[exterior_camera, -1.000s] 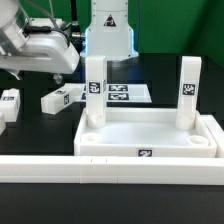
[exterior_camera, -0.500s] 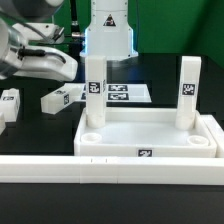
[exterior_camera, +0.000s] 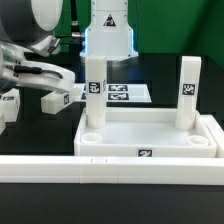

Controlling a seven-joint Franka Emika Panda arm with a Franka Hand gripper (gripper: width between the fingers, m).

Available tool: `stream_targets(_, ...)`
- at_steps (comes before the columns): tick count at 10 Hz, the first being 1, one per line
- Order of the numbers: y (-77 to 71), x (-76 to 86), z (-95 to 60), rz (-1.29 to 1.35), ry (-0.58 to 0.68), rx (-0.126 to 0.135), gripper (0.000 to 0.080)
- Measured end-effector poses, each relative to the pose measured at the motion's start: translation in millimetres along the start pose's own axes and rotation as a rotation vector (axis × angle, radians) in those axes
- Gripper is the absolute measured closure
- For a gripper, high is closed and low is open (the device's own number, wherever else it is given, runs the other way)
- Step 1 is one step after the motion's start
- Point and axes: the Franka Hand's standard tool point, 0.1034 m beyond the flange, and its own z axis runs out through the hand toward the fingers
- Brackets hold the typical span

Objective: Assemble desk

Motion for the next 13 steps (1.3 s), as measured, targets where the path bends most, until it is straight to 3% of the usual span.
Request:
stream_targets(3, -11.5, 11.8, 13.6, 0.002, 0.012, -0.012, 0.015)
stream_targets(6, -12.6, 16.8, 25.3, 0.001, 0.007, -0.014, 0.015)
stream_targets(10, -11.9, 19.3, 26.2, 0.003, 0.012, -0.016, 0.015)
stream_targets(12, -11.8, 19.8, 25.7, 0.003, 0.015, -0.016, 0.0409)
stream_targets(13, -11.7, 20.3, 25.5, 0.003, 0.017, -0.016, 0.0409)
